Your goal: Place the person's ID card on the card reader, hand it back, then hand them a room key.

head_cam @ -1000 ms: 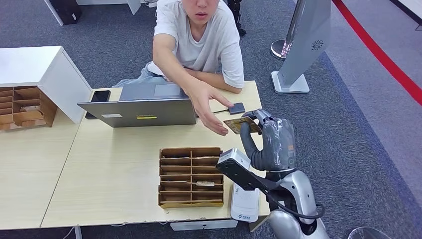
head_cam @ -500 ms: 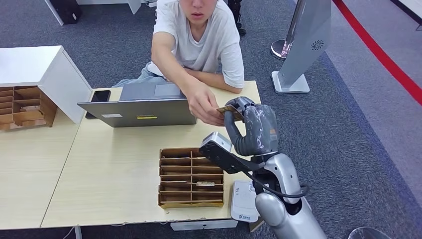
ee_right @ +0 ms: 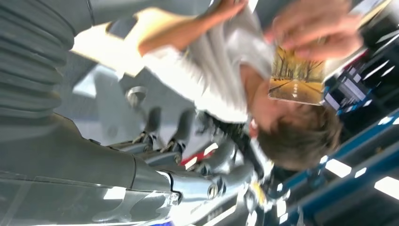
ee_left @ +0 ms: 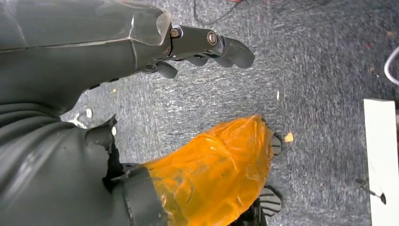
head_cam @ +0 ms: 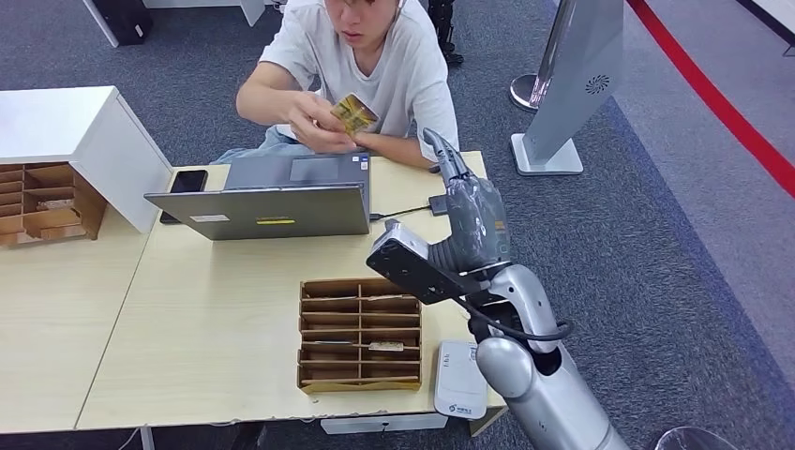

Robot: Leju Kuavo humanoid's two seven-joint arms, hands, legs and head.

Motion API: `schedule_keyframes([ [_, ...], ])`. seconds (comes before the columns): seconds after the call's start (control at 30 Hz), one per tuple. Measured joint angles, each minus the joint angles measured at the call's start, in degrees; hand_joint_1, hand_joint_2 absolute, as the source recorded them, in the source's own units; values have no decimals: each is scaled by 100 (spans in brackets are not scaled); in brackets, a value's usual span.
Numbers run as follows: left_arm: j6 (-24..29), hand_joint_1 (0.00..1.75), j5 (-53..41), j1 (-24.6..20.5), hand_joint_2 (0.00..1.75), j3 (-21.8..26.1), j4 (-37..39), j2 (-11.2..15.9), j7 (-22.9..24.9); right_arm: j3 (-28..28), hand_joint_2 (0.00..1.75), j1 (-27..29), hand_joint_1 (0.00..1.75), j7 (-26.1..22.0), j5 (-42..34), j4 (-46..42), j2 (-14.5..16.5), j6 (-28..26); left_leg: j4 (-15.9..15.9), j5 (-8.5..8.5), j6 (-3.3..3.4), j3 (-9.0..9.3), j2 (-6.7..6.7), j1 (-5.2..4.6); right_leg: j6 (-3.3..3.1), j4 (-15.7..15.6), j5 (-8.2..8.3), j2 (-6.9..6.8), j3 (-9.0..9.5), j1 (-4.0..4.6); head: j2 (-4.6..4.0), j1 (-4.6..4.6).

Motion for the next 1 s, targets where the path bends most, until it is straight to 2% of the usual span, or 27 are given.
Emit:
schedule_keyframes([
  [0.2, 148, 0, 173, 220, 0, 3, 0, 82, -91, 141, 0, 123, 0, -157, -954, -344, -54, 389, -1, -3, -1, -3, 0, 0, -1, 0, -5, 1, -4, 0, 0, 0],
  [0.4, 363, 0, 371, 559, 0, 96, 4, 234, -137, 482, 0, 245, 0, -620, -3048, -947, -349, 922, -1, -3, -1, -3, 3, 0, -1, -1, -5, 3, -5, 0, 0, 0],
  [0.5, 434, 0, 367, 717, 0, 158, 4, 313, -148, 737, 0, 266, 0, -675, -3689, -1261, -576, 996, -1, -3, 0, -3, 1, 0, -1, -2, -5, 3, -5, 0, 0, -2],
  [0.7, 457, 0, 315, 777, 0, 190, 4, 352, -185, 1150, 0, 264, 0, -687, -4332, -1549, -871, 1083, -2, -3, 0, -4, 2, 0, 0, -2, -4, 2, -3, 0, 0, 1],
  [1.0, 412, 0, 271, 810, 0, 258, 4, 336, -180, 1572, 0, 92, 0, -638, -4285, -1658, -1029, 1252, -1, -1, -2, -2, 0, 0, 0, -1, -3, 1, -2, 0, 0, -1],
])
